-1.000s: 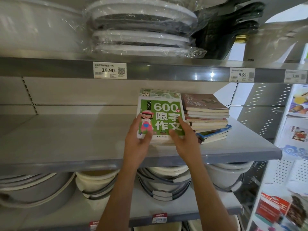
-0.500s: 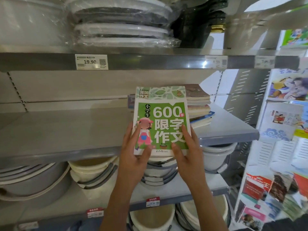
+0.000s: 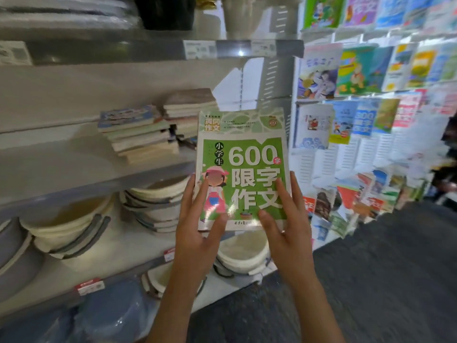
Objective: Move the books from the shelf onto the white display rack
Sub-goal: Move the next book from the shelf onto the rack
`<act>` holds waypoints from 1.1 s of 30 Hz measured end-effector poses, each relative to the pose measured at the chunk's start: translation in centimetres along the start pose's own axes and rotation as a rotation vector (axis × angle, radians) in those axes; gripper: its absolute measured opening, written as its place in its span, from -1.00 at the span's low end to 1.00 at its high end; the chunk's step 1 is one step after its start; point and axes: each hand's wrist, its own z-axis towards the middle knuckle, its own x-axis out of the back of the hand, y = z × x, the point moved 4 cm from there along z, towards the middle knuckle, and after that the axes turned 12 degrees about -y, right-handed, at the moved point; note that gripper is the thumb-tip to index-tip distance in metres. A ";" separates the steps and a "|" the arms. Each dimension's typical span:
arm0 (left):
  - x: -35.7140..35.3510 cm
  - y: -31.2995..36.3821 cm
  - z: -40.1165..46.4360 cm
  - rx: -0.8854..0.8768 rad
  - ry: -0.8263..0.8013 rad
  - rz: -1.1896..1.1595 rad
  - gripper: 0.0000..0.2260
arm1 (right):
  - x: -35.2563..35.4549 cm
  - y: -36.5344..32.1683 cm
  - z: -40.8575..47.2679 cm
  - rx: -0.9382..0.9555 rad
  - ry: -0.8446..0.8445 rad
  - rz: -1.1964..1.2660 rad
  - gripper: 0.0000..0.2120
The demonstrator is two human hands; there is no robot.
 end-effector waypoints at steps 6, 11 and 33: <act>-7.0 3.7 -3.3 -0.029 -0.119 -0.029 -0.48 | 7.1 0.4 -6.2 -0.081 0.076 -0.021 -0.47; -12.4 6.2 -4.1 -0.089 -0.201 -0.025 -0.46 | 12.6 0.8 -9.7 -0.125 0.172 -0.037 -0.48; -44.4 8.5 6.4 -0.249 -0.589 -0.332 -0.43 | 37.2 13.4 -10.3 -0.341 0.529 -0.313 -0.48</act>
